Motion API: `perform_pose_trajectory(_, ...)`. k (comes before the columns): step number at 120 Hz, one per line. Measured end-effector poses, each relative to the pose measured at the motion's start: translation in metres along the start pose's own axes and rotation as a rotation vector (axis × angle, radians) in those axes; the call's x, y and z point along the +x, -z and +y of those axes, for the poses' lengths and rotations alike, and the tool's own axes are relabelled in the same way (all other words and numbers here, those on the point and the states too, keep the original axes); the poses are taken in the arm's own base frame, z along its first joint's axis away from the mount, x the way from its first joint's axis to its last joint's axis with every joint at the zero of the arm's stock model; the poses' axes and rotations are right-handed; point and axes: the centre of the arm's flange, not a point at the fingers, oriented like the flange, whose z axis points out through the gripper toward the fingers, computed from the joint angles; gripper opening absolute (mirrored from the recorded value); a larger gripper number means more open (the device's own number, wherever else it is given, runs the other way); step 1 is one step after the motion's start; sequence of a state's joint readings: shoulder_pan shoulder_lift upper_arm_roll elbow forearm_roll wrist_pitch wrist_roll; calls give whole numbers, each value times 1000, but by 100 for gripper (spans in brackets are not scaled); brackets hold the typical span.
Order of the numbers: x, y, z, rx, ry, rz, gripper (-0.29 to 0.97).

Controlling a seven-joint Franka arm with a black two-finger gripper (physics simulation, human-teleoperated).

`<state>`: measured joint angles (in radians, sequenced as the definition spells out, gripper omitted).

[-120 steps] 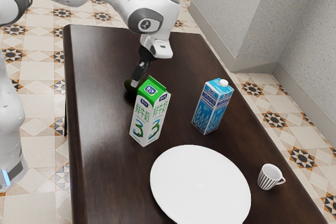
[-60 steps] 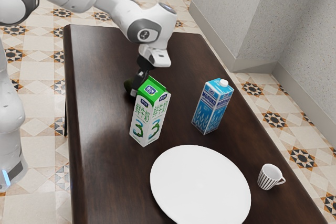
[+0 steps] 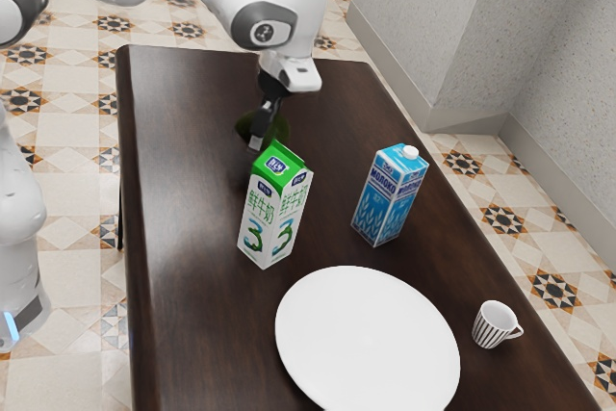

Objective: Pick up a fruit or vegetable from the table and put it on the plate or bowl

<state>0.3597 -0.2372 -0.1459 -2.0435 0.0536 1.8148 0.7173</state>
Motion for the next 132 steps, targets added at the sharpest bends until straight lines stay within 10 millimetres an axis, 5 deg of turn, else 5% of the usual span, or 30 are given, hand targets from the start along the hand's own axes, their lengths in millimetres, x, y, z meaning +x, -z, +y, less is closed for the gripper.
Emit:
perform_pose_trajectory(23, 39, 156, 45, 164, -75, 21, 17)
perform_pose_trajectory(36, 77, 193, 96, 194, -170, -2, 17)
perform_pose_trajectory(56, 151, 179, 166, 155, -343, -50, 15)
perform_pose_trajectory(67, 173, 165, 177, 125, -372, -70, 19)
perform_pose_trajectory(79, 192, 149, 189, 97, -394, -82, 20)
perform_pose_trajectory(114, 224, 126, 289, 84, -492, -60, 23)
perform_pose_trajectory(132, 240, 101, 300, 45, -481, -54, 23)
